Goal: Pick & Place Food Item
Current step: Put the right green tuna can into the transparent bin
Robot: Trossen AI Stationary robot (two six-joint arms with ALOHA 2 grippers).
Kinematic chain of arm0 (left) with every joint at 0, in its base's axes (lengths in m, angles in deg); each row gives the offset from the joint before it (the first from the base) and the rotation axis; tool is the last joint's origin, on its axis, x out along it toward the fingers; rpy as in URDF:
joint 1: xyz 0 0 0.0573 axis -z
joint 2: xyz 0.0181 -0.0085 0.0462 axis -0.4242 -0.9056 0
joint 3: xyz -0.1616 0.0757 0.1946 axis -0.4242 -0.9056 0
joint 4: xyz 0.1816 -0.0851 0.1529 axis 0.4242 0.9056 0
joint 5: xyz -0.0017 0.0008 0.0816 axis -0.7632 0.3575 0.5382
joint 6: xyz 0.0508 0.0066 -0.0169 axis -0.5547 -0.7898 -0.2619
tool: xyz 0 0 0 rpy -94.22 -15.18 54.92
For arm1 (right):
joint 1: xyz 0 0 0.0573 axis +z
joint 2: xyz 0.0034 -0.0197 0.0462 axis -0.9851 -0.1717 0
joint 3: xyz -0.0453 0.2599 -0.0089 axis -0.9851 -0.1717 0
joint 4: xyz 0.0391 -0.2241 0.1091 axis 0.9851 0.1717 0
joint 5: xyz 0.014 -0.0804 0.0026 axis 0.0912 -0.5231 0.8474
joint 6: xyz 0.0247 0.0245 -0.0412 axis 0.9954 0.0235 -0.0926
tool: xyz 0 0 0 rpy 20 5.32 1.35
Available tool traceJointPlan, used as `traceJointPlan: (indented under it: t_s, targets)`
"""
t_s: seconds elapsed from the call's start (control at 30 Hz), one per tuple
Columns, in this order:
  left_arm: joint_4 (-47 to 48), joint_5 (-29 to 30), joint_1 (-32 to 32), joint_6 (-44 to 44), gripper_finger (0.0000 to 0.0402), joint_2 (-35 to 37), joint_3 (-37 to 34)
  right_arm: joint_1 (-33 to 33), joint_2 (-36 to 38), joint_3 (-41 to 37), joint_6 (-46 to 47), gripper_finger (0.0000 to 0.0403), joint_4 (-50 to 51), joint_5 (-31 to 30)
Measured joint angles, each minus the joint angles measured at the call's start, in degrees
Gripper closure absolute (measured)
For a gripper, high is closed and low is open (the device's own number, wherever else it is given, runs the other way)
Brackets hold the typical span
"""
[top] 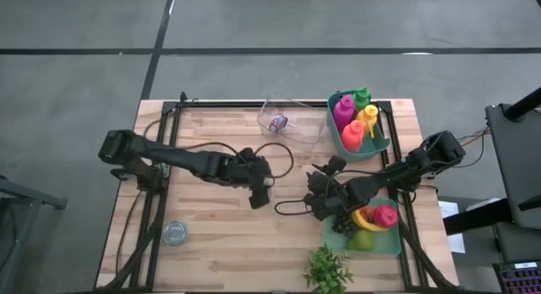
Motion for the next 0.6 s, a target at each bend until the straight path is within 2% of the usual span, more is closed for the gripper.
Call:
traceJointPlan:
  t_s: [0.07, 0.27, 0.43, 0.6]
  targets:
    - [2.51, 0.42, 0.04, 2.73, 0.0113, 1.59, 2.29, 0.00, 0.00, -0.06, 0.00, 0.0245, -0.03, -0.02]
    - [6.71, 6.08, 0.20, 18.65, 0.0113, 3.82, 5.63, 0.06, 0.17, -0.09, -1.82, 0.0245, 0.79, 0.04]
    - [7.34, 7.79, -0.13, 19.54, 0.0113, 4.83, 5.97, 2.29, 4.09, 0.20, -12.75, 0.0245, 0.11, 0.02]
    - [8.29, 9.15, -0.24, 20.88, 0.0113, 5.23, 5.97, 4.11, 15.02, -2.61, -13.85, 0.0245, -4.11, -0.73]
